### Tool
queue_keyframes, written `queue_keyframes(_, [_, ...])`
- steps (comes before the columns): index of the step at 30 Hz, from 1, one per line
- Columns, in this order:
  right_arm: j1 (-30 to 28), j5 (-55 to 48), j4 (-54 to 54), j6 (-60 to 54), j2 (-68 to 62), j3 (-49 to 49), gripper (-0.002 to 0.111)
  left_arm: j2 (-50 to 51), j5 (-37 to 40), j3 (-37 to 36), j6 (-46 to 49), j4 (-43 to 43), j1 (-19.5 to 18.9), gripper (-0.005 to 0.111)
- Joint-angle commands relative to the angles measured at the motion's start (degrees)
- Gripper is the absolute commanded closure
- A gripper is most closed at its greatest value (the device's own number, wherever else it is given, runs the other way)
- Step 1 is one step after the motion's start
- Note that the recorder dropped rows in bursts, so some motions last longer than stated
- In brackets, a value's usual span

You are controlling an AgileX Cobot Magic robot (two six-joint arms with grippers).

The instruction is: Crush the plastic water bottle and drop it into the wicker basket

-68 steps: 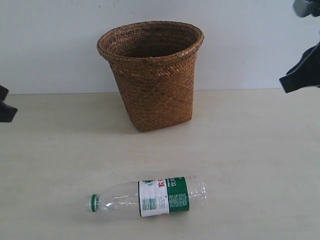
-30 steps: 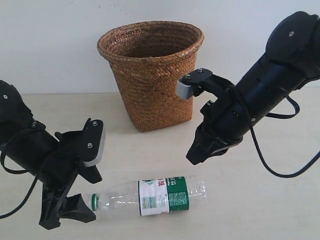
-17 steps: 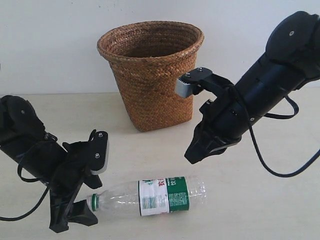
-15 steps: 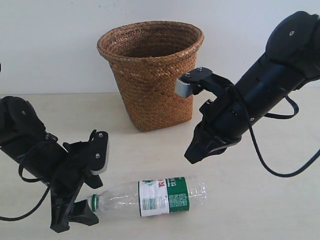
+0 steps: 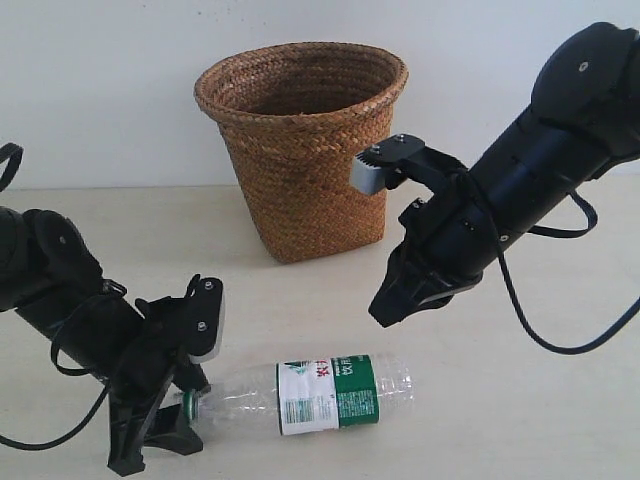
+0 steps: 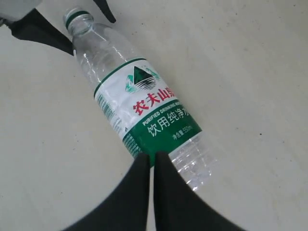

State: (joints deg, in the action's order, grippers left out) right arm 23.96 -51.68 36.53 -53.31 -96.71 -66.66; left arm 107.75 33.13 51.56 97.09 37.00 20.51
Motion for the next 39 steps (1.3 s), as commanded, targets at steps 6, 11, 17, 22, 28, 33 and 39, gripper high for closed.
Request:
queue_keyframes(6, [0.02, 0.04, 3.36, -0.32, 0.04, -0.28, 0.108, 0.05, -0.33, -0.26, 0.37, 1.31, 0.24, 0.102])
queue_keyframes(11, [0.31, -0.09, 8.39, 1.86, -0.10, -0.28, 0.108, 0.05, -0.33, -0.26, 0.27, 2.85, 0.24, 0.102])
queue_keyframes(17, [5.63, 3.39, 6.91, 8.35, -4.62, -2.25, 0.108, 0.05, -0.34, -0.26, 0.27, 2.83, 0.24, 0.102])
queue_keyframes(22, [8.62, 0.82, 1.34, 16.63, -10.25, -8.33, 0.108, 0.05, -0.10, -0.26, 0.02, 2.83, 0.24, 0.102])
queue_keyframes(28, [9.33, -1.33, -0.43, 21.45, -14.89, -12.21, 0.108, 0.05, -0.10, -0.26, -0.71, 2.83, 0.24, 0.102])
queue_keyframes(33, [9.33, -1.38, -0.89, 22.60, -17.23, -12.93, 0.108, 0.05, -0.10, -0.26, -0.71, 2.83, 0.24, 0.102])
queue_keyframes(39, [9.33, -1.00, -1.74, 22.85, -20.90, -12.93, 0.108, 0.05, -0.10, -0.26, -1.17, 2.83, 0.24, 0.102])
